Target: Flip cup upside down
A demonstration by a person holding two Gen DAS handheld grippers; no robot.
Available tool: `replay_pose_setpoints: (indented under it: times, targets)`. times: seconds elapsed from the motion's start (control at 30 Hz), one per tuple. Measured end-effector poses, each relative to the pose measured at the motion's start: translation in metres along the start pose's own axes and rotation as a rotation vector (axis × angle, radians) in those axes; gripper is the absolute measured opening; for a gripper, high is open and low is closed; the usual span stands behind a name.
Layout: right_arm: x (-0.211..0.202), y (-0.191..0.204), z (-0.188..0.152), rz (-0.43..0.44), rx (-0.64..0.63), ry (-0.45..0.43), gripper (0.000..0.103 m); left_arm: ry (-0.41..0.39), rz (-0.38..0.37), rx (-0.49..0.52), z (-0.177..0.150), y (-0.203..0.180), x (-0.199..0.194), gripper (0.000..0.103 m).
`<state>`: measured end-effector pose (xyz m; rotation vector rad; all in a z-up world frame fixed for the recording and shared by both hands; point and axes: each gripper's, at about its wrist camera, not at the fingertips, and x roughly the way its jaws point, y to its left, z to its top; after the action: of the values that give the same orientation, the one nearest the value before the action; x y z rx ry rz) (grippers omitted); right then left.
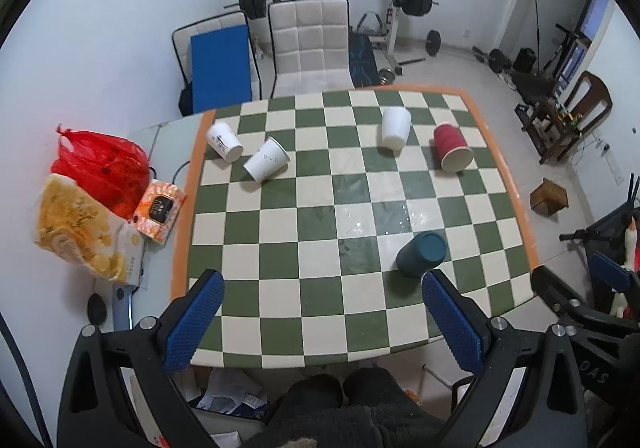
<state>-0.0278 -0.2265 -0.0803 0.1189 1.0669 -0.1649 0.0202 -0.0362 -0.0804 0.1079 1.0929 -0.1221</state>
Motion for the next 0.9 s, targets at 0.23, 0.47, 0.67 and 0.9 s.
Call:
replay_pose_setpoints:
  times: [0.23,0.47,0.67,0.9]
  targets:
    - [-0.061,-0.013,0.007,0.006,0.000,-0.069,0.094,-0.005,-0.002,-0.033,-0.005,-0.007,-0.037,0.101]
    - [-0.078,-0.024,0.008,0.011,-0.028,-0.056,0.094,-0.019,0.022,-0.045,-0.010,-0.017,-0.050,0.101]
    - [-0.071,-0.034,0.008,0.023,-0.035,-0.022,0.094,-0.005,0.020,-0.062,-0.013,-0.023,-0.052,0.101]
    - [-0.065,-0.041,0.010,0.034,-0.045,-0.010,0.094,0.010,0.013,-0.084,-0.018,-0.031,-0.054,0.101]
